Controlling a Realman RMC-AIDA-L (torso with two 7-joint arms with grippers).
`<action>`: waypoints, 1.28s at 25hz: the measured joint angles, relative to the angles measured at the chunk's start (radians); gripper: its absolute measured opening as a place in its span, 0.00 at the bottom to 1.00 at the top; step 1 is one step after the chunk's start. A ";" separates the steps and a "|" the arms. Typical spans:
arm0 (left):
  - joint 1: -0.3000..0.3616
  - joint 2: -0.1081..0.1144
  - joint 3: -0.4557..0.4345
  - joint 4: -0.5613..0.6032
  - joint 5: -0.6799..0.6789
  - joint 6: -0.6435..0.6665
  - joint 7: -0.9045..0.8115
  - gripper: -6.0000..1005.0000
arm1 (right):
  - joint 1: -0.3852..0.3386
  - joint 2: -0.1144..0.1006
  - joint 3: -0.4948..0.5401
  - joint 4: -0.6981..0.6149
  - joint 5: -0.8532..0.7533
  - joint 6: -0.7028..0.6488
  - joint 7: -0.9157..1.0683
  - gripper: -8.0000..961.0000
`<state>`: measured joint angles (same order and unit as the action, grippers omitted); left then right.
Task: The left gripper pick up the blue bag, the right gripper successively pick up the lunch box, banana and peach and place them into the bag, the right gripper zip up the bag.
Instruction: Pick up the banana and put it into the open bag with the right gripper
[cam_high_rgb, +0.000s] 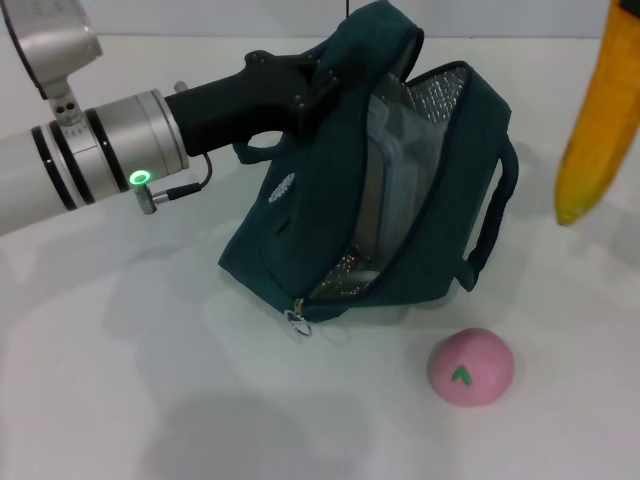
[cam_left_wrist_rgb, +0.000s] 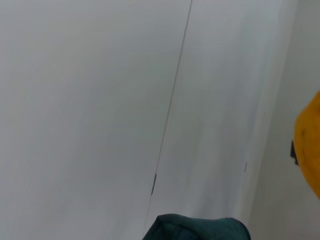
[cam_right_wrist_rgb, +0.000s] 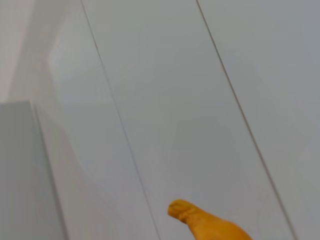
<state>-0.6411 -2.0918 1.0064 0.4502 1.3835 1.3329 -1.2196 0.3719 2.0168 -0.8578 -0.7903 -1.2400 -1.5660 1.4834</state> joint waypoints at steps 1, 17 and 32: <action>-0.002 0.000 0.000 0.000 0.000 -0.002 0.000 0.14 | 0.015 0.001 -0.004 0.023 0.013 -0.001 -0.015 0.49; -0.012 -0.002 0.000 -0.028 -0.028 -0.006 0.038 0.15 | 0.337 0.011 -0.039 0.498 0.129 0.047 -0.319 0.49; -0.041 -0.003 0.000 -0.056 -0.029 -0.006 0.039 0.15 | 0.390 0.011 -0.163 0.652 0.150 0.126 -0.391 0.52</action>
<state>-0.6822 -2.0948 1.0063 0.3943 1.3540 1.3268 -1.1811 0.7623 2.0278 -1.0210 -0.1378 -1.0902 -1.4404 1.0921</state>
